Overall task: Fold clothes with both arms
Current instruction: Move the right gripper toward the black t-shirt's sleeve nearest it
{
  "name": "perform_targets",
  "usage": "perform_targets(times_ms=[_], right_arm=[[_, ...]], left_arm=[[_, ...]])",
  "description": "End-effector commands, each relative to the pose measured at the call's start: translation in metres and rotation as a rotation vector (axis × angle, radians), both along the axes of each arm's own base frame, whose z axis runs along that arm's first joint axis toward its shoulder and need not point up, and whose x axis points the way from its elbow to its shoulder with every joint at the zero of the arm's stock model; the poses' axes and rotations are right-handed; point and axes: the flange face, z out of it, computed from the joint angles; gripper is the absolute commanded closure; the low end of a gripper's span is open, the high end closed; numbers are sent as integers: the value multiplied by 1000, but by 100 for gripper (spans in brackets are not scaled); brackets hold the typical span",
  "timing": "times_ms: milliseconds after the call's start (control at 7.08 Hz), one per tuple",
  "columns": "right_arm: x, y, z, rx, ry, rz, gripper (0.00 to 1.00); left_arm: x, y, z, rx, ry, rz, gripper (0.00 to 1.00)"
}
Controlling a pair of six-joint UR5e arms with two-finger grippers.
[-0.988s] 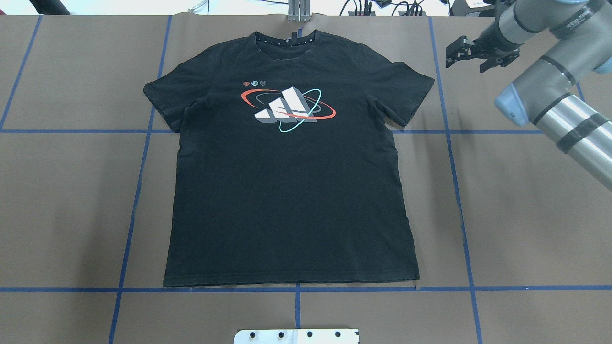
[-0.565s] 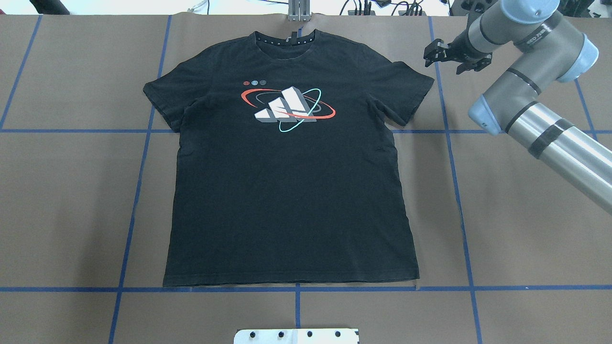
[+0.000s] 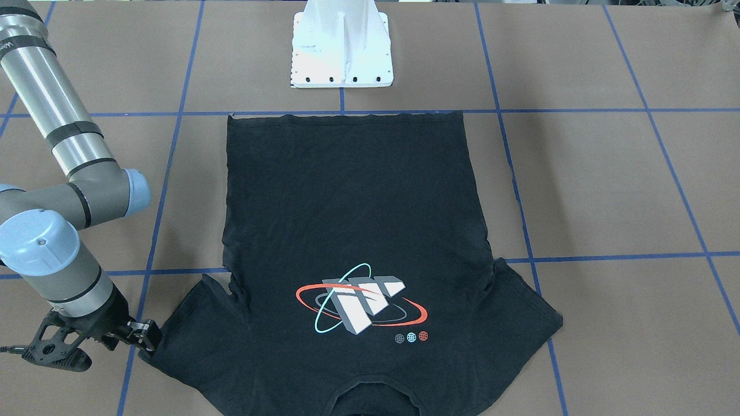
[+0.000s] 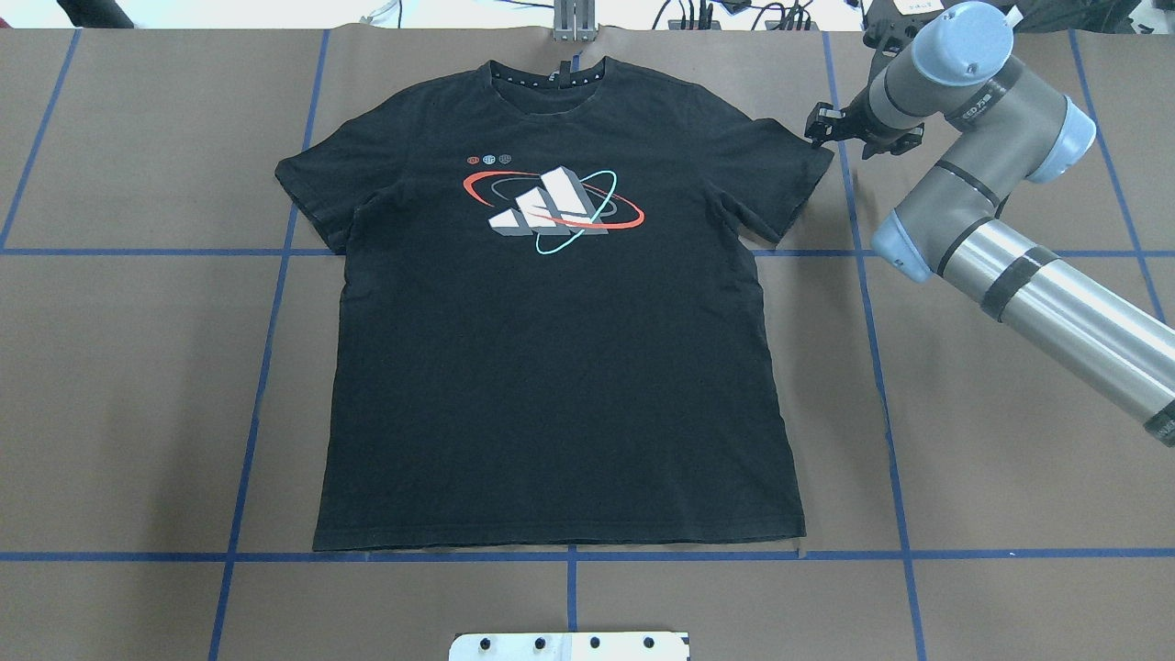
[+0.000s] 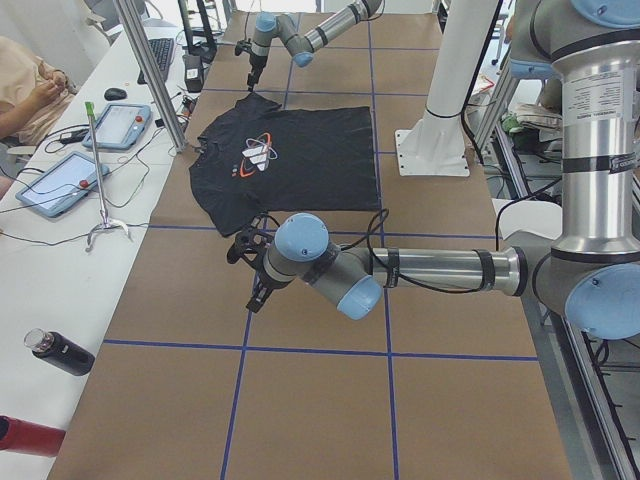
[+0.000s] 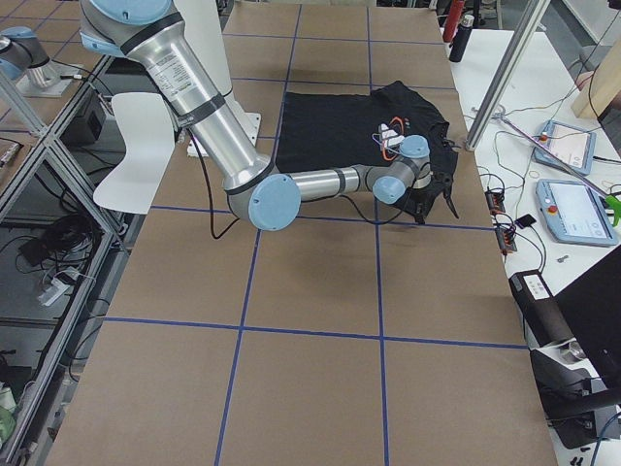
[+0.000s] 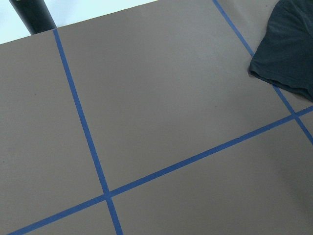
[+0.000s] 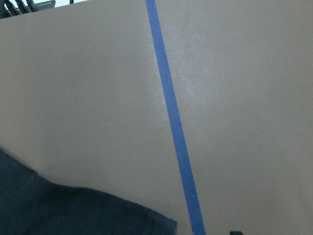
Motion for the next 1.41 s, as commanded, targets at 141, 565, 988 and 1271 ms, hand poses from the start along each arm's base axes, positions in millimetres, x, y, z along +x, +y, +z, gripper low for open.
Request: perform_targets(times_ms=[141,565,988,1271], right_arm=[[-13,-6,6,-6,32,1,32],[-14,-8,6,-7,36,2,63],[-16,-10,0,0,32,2,100],[-15,-10,-8,11,22,3,100]], left_arm=[[0,0,2,-3,-1,1,0],[0,0,1,-2,0,0,0],[0,0,1,-1,0,0,0],[0,1,2,-4,1,1,0]])
